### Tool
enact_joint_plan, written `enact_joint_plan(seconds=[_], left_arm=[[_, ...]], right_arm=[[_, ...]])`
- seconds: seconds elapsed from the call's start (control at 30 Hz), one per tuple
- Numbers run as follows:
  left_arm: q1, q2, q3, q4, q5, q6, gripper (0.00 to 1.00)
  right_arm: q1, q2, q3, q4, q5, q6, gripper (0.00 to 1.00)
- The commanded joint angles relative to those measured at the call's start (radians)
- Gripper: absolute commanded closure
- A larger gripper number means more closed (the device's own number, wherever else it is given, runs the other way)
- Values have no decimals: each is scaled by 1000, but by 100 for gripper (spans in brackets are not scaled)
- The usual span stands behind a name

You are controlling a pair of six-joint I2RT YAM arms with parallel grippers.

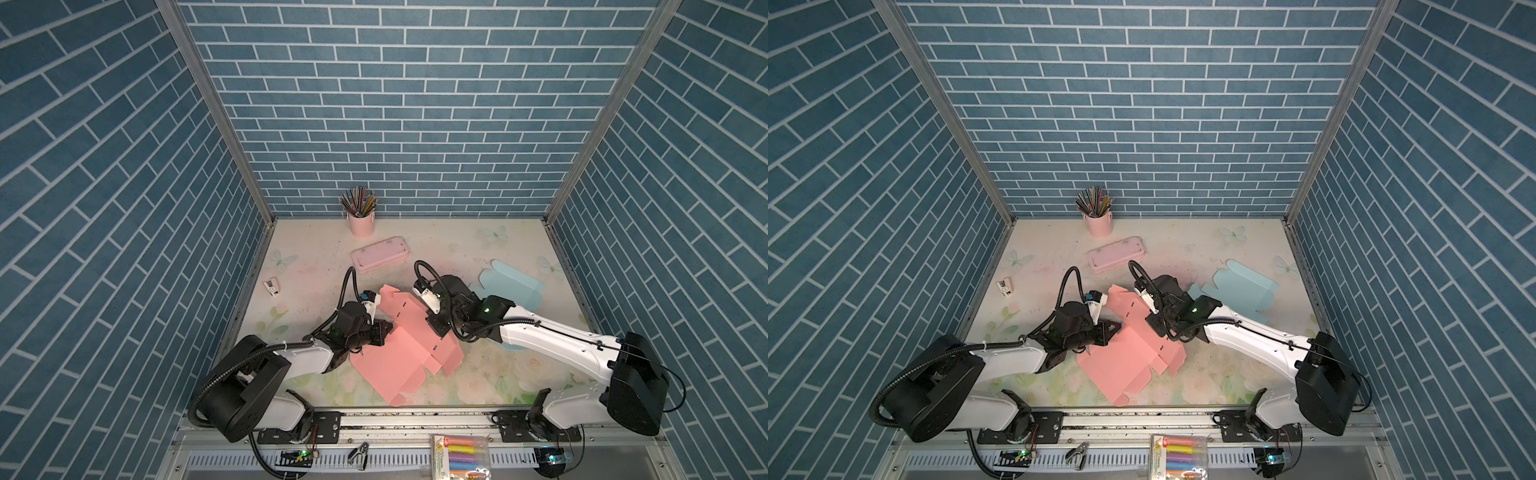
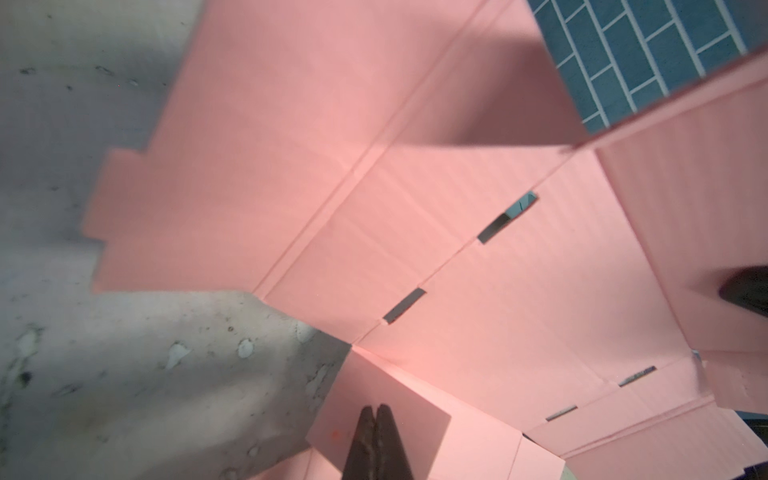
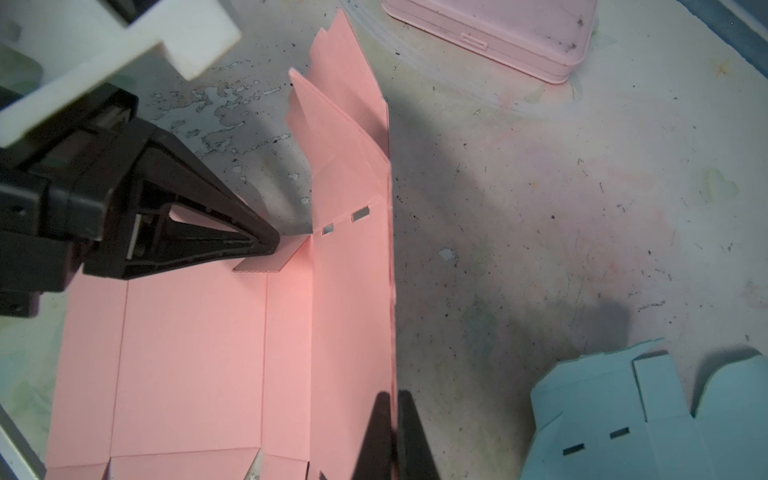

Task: Fold the paper box

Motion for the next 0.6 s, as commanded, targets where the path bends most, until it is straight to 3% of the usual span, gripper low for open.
enact_joint_plan(seconds=[0.0,0.3,0.57], left_arm=[[-18,24,0,27,1,0,100],[-10,-65,16,-42,-32,39,100],[43,-210,4,-120,-57,46,100]], right_arm=[[25,-2,7,-3,51,-61,100],[148,2,2,-25,239,-184,100],[168,-1,-31,-32,349,-223,100]])
